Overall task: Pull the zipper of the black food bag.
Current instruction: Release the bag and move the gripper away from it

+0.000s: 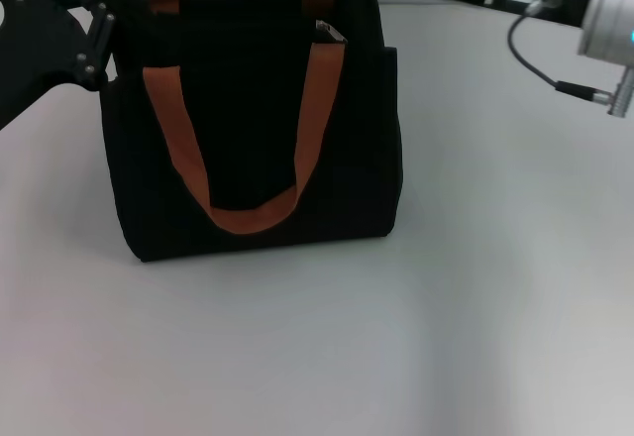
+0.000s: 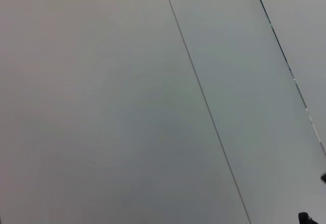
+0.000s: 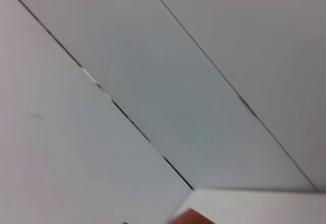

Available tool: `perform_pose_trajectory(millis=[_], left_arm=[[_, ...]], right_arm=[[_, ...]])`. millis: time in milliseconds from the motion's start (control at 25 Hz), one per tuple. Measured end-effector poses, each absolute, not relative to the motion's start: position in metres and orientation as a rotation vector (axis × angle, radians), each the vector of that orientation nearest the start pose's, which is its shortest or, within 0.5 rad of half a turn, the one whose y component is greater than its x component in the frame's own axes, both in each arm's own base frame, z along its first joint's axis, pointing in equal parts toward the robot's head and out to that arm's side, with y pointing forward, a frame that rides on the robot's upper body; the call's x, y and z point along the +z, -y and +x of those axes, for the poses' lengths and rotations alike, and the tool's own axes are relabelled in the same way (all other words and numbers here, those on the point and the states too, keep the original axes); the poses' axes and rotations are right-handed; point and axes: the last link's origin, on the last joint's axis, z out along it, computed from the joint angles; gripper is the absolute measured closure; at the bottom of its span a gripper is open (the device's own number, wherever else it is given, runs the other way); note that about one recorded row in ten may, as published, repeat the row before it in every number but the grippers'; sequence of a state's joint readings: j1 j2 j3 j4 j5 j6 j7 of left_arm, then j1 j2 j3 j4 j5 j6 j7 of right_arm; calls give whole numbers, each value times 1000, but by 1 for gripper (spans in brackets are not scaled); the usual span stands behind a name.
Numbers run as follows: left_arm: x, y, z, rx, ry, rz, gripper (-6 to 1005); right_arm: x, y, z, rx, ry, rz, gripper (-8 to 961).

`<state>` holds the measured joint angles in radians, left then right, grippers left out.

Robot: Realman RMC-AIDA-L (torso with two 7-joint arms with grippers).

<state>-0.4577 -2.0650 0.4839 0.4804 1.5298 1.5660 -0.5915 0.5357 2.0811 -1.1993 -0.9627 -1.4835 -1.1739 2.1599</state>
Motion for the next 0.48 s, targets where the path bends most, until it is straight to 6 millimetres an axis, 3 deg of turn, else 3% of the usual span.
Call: perform_pose_trajectory(millis=[240,440,480], left_arm=[[53,-332,-284,-874,4,-2071,952],[55,-332,-289,-874,59,-2056,854],[55,-332,-289,-874,59,-2056,786]], right_arm=[[16,-365,156,1302,-988,-2570,567],[9,-351,163,1340,-829,-2646,339],[9,-351,163,1340,-829,-2646,314]])
